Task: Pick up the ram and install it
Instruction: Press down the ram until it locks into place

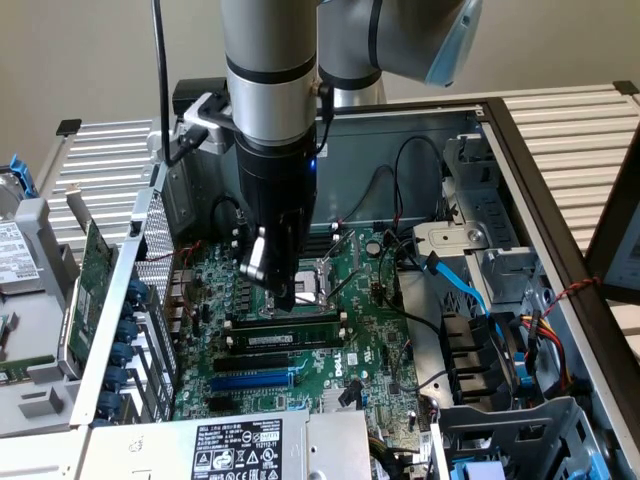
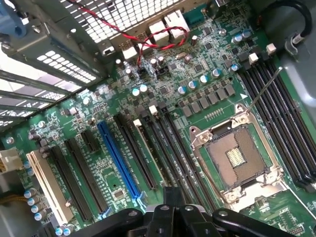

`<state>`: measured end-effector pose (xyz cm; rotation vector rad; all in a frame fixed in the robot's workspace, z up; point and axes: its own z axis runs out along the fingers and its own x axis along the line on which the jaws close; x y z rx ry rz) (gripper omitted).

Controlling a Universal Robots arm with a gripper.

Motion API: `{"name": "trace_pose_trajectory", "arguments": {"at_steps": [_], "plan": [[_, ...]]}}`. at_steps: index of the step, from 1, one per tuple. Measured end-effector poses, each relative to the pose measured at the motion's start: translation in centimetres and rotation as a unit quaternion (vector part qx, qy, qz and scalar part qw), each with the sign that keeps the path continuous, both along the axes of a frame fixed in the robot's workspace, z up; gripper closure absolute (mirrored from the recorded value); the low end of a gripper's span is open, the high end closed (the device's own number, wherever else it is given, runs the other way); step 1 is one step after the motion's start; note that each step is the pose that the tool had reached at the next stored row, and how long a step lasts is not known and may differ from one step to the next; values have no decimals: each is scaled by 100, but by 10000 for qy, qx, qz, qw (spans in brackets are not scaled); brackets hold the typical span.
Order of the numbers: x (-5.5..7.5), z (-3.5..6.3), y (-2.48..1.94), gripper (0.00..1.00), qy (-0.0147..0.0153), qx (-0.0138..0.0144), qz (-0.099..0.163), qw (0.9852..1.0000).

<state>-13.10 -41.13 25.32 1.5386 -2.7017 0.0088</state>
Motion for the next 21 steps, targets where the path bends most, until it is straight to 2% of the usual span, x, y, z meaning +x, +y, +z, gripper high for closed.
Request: {"name": "trace_pose_trajectory", "arguments": {"at_steps": [5, 10, 15, 21], "plan": [[0, 0, 0, 89, 0, 0, -398, 9992], [0, 0, 0, 89, 0, 0, -808, 9967], [0, 0, 0, 89, 0, 0, -1218, 9926], [0, 0, 0, 89, 0, 0, -1654, 9862]]}}
